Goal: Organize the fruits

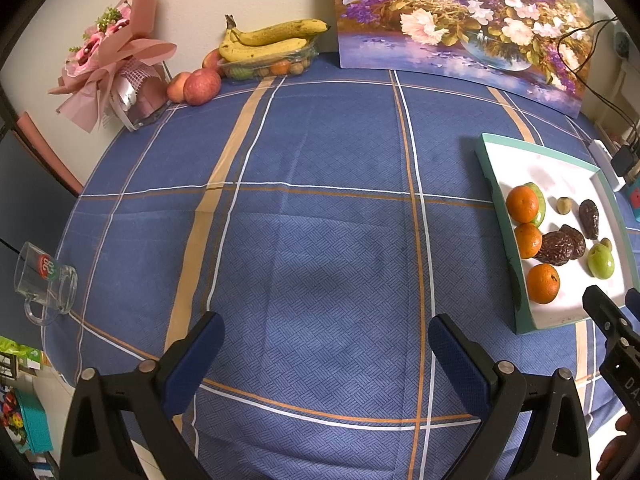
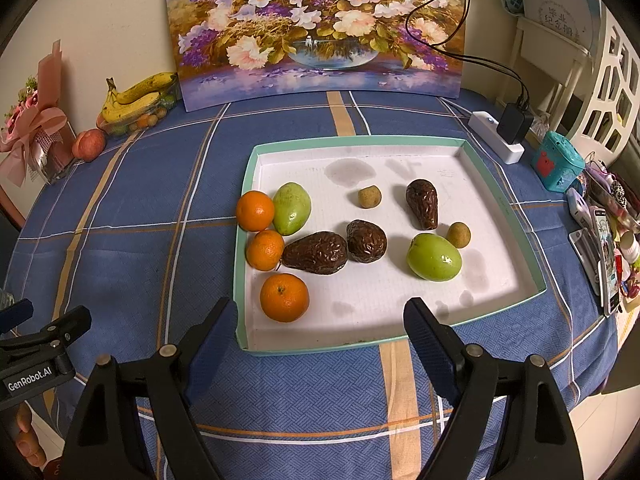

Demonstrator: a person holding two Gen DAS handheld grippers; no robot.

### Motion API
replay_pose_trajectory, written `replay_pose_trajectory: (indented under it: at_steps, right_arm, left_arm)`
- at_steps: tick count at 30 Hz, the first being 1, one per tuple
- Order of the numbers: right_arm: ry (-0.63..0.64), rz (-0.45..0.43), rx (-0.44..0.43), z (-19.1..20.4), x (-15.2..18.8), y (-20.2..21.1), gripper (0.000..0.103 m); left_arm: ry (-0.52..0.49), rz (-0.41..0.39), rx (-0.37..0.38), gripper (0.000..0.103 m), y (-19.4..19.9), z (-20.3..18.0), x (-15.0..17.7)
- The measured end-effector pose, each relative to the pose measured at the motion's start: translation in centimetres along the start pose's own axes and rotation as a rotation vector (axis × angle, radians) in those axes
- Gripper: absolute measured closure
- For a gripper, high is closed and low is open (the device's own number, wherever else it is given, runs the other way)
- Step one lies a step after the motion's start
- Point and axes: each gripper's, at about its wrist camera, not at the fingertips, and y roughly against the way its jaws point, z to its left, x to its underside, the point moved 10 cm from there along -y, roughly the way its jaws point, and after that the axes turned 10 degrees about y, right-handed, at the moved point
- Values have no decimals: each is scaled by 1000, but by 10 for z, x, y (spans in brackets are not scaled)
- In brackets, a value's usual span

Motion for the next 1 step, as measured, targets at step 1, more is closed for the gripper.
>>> replay_pose_trajectory:
  at_steps: [1]
  right_arm:
    - [1, 0, 0, 0, 0, 0, 17]
  left_arm:
    - [-1, 0, 1, 0, 0, 0, 0]
